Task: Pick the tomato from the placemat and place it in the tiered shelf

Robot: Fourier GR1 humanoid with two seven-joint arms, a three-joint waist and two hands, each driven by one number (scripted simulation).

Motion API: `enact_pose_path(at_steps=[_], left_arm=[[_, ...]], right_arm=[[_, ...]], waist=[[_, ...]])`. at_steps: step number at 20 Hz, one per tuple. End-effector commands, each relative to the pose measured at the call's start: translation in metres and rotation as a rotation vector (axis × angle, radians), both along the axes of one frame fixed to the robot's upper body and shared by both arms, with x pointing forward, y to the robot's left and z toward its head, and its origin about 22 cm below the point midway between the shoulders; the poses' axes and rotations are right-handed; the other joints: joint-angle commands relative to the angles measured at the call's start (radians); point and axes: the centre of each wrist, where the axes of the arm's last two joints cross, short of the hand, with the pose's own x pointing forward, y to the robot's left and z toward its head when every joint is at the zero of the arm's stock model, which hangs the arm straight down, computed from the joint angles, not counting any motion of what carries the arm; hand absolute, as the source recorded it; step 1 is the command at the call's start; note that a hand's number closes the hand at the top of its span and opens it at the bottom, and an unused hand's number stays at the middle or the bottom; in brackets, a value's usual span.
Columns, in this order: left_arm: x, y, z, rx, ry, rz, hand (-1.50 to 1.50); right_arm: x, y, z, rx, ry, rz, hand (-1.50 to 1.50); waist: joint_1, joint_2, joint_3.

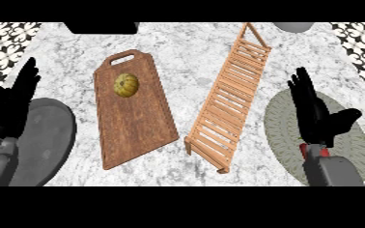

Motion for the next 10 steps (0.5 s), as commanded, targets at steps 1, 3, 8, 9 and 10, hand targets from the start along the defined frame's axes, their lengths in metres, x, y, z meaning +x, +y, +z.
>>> enact_pose_path(at_steps=[1,3,8,9,10], left_arm=[[-0.003,0.005,-0.001,-0.022,-0.026,0.013,0.00],[0.000,-0.025,0.001,-0.102,-0.105,-0.031,0.00],[-0.009,-0.070,-0.007,-0.259,-0.160,-0.096,0.00],[-0.010,-0.061,-0.004,-0.261,-0.140,-0.088,0.00],[-0.015,-0.075,-0.004,-0.269,-0.172,-0.088,0.00]], right_arm=[[0.005,-0.024,0.008,-0.012,-0.027,0.019,1.50],[0.028,-0.049,0.056,-0.063,-0.089,0.019,1.50],[0.037,-0.109,0.060,-0.043,-0.031,-0.408,-1.50],[0.037,-0.108,0.043,0.067,-0.063,-0.327,-1.50],[0.031,-0.129,0.056,0.094,-0.133,-0.282,-1.50]], waist=[[-0.017,0.013,-0.016],[-0.016,0.012,-0.016],[-0.004,0.016,-0.016],[-0.002,0.017,-0.014],[-0.008,0.014,-0.014]])
